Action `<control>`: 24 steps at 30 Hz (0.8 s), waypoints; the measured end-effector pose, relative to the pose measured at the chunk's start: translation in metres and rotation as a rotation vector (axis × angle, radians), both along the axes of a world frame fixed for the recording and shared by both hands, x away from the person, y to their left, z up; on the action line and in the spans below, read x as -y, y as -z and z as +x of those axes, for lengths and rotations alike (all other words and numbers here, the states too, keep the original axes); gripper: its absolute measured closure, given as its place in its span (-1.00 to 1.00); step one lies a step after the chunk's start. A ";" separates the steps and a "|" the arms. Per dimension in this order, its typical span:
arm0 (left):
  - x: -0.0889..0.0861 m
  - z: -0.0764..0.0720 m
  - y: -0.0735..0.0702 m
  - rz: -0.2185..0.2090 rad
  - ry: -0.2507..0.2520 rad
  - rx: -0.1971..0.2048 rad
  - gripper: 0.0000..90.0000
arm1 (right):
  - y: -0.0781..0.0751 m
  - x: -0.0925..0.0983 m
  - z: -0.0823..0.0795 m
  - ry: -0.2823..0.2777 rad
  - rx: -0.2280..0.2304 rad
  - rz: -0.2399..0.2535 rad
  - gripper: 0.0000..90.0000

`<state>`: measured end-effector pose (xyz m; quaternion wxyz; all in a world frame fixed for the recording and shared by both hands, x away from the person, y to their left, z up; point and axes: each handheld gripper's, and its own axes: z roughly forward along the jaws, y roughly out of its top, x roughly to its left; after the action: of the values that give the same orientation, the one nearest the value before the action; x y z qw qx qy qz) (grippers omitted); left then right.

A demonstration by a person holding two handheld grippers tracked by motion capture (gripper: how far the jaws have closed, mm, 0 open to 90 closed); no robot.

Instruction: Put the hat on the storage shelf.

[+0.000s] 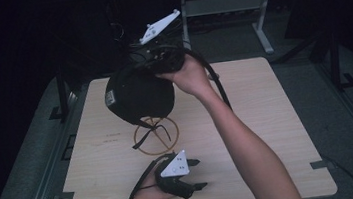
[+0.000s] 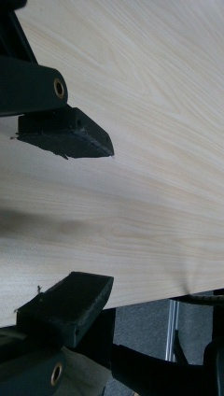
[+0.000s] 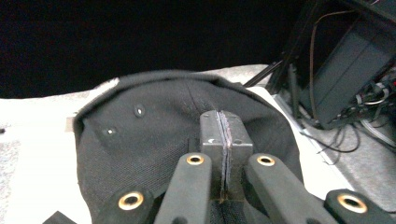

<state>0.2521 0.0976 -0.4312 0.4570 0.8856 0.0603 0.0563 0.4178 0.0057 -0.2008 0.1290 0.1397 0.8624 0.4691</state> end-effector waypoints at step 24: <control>-0.011 0.001 -0.002 -0.016 -0.050 -0.002 -0.35 | 0.028 0.028 0.009 0.034 -0.125 0.067 -0.01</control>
<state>0.2534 0.1084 -0.4296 0.4626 0.8802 0.0835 0.0662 0.4270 -0.0223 -0.2286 0.0780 0.1878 0.8500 0.4860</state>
